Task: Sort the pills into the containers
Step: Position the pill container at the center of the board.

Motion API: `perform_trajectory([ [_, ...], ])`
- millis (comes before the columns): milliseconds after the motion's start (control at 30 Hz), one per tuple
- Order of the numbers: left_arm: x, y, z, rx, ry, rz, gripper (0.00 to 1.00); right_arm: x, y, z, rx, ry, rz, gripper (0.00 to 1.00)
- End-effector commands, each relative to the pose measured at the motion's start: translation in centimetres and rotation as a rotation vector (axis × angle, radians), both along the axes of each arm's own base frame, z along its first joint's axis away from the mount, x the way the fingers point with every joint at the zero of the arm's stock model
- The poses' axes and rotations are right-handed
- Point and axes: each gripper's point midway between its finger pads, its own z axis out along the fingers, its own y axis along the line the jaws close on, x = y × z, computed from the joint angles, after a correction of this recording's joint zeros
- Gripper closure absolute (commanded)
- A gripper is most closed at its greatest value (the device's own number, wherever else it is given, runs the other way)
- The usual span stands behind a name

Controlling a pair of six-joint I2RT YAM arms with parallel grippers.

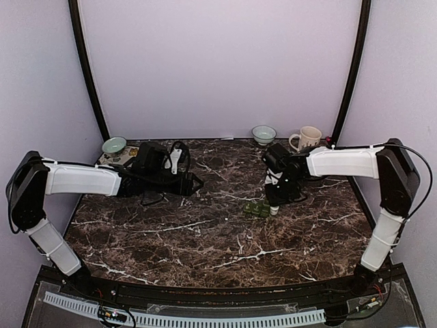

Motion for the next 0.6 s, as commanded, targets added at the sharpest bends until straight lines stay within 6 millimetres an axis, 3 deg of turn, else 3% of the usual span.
perform_trajectory([
  [0, -0.8, 0.6, 0.7, 0.001, -0.012, 0.004, 0.31, 0.8, 1.5, 0.4, 0.043, -0.012, 0.021, 0.93],
  [567, -1.5, 1.4, 0.7, 0.001, -0.013, 0.021, 0.31, 0.5, 5.4, 0.8, 0.07, -0.006, 0.091, 0.93],
])
